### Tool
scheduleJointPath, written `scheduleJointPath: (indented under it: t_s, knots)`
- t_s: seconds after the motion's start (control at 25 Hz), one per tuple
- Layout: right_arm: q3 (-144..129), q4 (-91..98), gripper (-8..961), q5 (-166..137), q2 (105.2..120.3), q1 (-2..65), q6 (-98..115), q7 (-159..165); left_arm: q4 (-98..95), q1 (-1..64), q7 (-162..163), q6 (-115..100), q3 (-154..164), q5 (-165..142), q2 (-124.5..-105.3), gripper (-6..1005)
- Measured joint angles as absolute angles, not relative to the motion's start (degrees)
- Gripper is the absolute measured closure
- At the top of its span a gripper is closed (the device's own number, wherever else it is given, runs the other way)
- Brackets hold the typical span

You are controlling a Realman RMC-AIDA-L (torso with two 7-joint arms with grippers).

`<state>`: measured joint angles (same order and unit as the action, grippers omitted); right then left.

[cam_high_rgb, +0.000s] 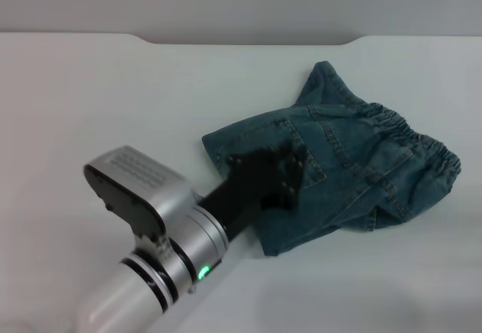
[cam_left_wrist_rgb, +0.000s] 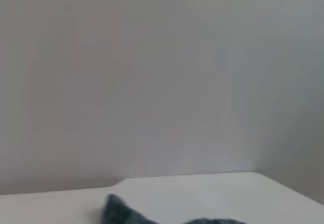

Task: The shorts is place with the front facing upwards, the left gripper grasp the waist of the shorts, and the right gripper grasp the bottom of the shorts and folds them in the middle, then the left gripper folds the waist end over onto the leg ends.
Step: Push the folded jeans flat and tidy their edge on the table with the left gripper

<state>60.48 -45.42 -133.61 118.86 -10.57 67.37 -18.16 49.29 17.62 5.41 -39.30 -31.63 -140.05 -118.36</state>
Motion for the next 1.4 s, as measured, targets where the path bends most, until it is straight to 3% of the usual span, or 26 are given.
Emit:
scheduleJointPath:
  t_s: [0.36,1.4]
  knots:
    - [60.4,-45.5,953,-133.5,118.71,-8.5,66.4,-18.2,45.6,19.5,10.5,-40.1,-26.5,-142.7,-118.54,993]
    - [60.5,-45.8,954,-133.6,118.75,-7.6,65.4,-18.7,32.6,30.3,18.1,-37.4,-25.3,-142.3,-119.11,994]
